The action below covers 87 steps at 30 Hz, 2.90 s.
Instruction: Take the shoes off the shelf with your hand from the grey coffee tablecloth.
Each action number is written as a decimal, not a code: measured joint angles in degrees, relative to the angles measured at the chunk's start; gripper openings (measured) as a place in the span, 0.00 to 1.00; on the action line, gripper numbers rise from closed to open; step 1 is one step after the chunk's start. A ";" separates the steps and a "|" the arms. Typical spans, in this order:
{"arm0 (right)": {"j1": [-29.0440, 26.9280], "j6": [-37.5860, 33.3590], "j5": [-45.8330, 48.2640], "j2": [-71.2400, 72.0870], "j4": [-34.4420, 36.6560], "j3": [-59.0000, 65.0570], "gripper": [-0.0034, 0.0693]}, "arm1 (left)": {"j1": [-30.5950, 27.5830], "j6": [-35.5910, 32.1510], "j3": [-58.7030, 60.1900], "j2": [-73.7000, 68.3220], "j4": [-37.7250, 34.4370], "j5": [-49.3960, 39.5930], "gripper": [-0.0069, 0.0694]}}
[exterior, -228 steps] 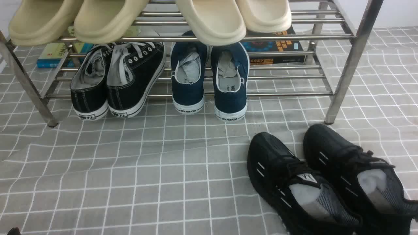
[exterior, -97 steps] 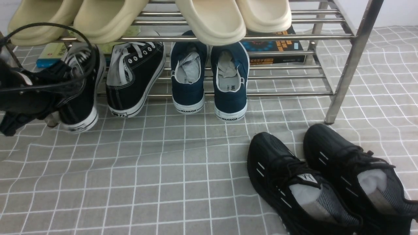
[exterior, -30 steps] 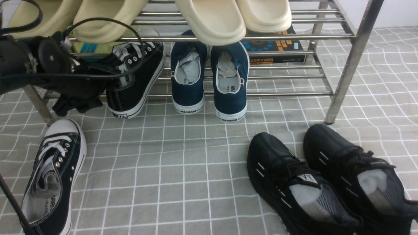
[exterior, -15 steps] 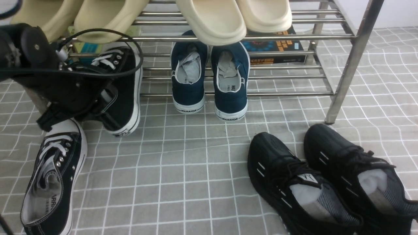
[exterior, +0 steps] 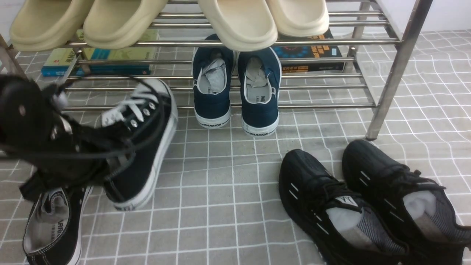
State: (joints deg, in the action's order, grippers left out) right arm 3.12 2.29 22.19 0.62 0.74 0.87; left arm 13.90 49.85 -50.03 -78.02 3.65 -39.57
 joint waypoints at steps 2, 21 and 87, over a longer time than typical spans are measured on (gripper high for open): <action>0.00 0.00 0.00 0.00 0.00 0.00 0.38 | 2.06 4.42 3.48 0.43 2.55 2.38 0.12; 0.00 0.00 0.00 0.00 0.00 0.00 0.38 | 7.01 23.05 10.20 6.60 15.67 -3.52 0.12; 0.00 -0.05 0.00 0.00 0.00 0.00 0.38 | 7.01 -34.06 35.58 61.13 -2.90 15.31 0.12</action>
State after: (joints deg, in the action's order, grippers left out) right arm 3.12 2.24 22.19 0.62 0.74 0.87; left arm 20.91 15.78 -14.45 -16.89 0.75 -24.25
